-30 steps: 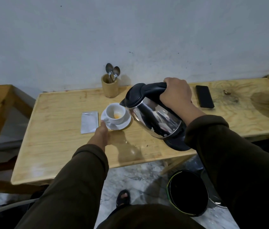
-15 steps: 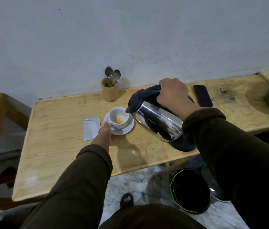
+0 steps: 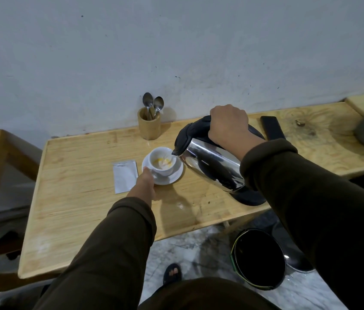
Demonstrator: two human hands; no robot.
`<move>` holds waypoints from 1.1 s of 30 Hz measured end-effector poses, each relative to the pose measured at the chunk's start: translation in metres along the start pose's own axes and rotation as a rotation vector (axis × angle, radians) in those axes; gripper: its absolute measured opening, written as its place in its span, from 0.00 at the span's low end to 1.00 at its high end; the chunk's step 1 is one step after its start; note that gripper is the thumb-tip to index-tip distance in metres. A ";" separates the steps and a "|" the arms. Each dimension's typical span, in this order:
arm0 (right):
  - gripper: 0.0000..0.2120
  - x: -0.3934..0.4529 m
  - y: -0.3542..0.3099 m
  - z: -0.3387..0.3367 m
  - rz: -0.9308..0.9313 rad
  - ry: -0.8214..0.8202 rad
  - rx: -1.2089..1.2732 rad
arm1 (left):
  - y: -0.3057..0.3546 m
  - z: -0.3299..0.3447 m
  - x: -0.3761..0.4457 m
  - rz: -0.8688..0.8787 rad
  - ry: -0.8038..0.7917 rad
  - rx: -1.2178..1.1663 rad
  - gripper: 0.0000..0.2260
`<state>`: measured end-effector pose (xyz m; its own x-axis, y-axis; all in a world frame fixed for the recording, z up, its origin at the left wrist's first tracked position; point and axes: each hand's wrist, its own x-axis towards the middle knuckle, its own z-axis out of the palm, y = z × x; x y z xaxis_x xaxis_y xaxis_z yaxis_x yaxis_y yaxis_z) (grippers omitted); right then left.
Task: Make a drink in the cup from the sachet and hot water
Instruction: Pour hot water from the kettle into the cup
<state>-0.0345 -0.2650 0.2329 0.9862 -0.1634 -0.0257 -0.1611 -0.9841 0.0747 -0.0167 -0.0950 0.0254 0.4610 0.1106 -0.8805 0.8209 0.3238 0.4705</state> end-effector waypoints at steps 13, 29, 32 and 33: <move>0.11 -0.002 0.001 -0.005 0.024 -0.015 -0.014 | -0.001 -0.001 0.006 0.018 -0.013 0.003 0.30; 0.12 0.000 -0.005 -0.009 0.032 -0.008 -0.014 | 0.001 0.001 0.000 0.009 0.005 0.014 0.29; 0.11 0.000 -0.006 -0.010 0.029 -0.009 -0.014 | 0.001 0.001 -0.004 0.007 0.004 0.013 0.29; 0.12 0.000 -0.006 -0.010 0.027 -0.009 -0.015 | 0.001 0.002 -0.005 0.011 0.004 0.010 0.28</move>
<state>-0.0328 -0.2585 0.2423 0.9811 -0.1906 -0.0328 -0.1870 -0.9782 0.0904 -0.0175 -0.0967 0.0305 0.4690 0.1176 -0.8753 0.8191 0.3128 0.4809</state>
